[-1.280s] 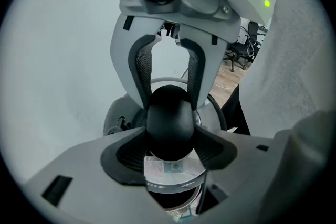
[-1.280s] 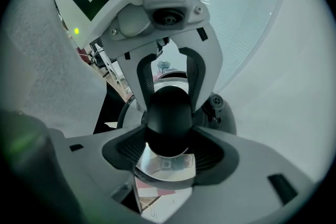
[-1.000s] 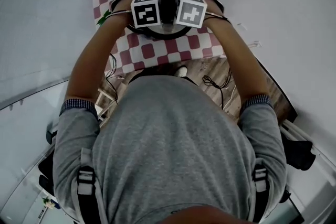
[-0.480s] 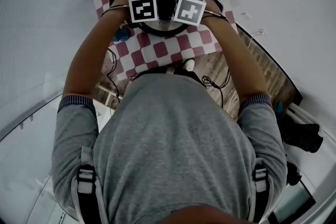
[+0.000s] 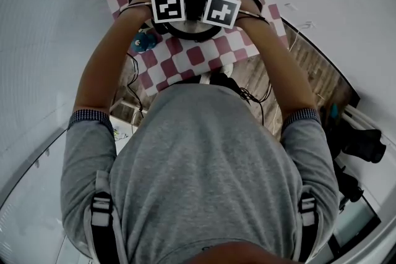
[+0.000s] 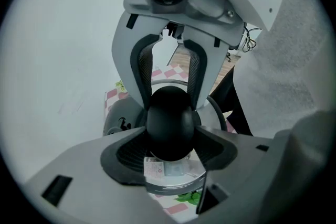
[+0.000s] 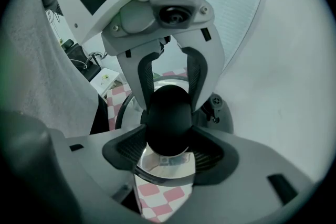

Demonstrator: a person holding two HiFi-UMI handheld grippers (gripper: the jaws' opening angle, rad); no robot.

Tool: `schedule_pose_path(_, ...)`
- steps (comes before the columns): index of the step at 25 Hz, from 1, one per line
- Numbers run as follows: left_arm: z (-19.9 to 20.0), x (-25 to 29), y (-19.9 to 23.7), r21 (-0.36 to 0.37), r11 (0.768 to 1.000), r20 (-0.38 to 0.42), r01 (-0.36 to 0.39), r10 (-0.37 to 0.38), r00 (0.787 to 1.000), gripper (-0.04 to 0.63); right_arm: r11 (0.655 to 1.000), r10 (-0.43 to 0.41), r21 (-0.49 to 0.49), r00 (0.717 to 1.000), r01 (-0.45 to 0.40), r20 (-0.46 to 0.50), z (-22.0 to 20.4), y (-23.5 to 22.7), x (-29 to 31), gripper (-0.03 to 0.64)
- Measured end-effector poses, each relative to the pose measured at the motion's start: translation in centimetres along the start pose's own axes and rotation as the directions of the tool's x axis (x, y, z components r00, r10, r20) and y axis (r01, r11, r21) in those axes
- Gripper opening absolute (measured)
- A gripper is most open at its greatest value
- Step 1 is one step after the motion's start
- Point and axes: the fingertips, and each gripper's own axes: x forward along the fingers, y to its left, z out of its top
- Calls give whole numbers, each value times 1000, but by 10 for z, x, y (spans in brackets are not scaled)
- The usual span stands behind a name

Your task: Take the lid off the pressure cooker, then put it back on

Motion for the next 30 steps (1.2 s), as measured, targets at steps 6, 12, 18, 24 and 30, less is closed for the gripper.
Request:
schedule_pose_path(6,-5,3,6,-1,999,37,36,-36,999,299,1000,7,27,1000,-6,-13,2,-6,5,276)
schedule_pose_path(12,-3,3,7,-4,998,65,61,-60,996,301,997,55,50,998,-53,-38,0,-6,4,279)
schedule_pose_path(18,-1,0,5,36,997,81,68,-71,994,299,997,43,70,997,-38,-65,1,-5,3,276)
schedule_pose_path(24,0,2,4,76,994,68,77,-82,994,301,993,38,112,997,-30,-71,-1,-3,3,276)
schedule_pose_path(30,-1,1,4,97,991,75,87,-95,993,301,989,43,147,996,-32,-75,0,-2,3,276)
